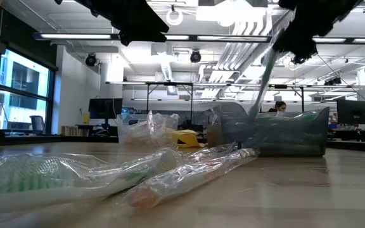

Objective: Pick & Place Toothbrushes
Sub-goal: Put the green toothbrush into the bottom black transparent bin

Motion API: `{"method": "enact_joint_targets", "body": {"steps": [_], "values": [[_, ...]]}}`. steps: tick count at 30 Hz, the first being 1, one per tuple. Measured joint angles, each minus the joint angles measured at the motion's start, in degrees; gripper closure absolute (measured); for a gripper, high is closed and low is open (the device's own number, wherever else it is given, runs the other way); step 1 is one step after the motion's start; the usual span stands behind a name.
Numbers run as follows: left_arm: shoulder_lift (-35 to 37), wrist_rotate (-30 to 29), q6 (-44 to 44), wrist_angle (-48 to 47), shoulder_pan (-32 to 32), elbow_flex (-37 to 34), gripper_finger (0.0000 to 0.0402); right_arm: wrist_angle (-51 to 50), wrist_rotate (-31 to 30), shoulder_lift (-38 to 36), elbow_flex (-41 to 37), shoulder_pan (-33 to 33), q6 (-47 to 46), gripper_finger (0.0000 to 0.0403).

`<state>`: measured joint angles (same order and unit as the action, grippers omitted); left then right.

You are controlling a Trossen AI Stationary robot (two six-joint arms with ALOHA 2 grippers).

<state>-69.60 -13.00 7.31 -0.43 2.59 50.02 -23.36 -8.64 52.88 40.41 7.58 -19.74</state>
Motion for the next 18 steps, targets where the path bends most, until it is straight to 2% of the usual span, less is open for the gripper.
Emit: {"method": "enact_joint_targets", "body": {"steps": [8,15,18], "values": [[0.0,0.01,0.0,0.02,0.0,0.0,0.0217,18.12,0.05,0.02,-10.36,-0.23,-2.37,0.0385],[0.0,0.01,0.02,-0.13,0.0,0.0,0.0217,19.71,-1.87,0.02,-14.17,-0.23,-5.33,0.0384],[0.0,0.01,0.02,-0.15,0.0,0.0,0.0217,19.32,-4.03,0.02,-15.1,-0.26,-5.45,0.0364]]}}
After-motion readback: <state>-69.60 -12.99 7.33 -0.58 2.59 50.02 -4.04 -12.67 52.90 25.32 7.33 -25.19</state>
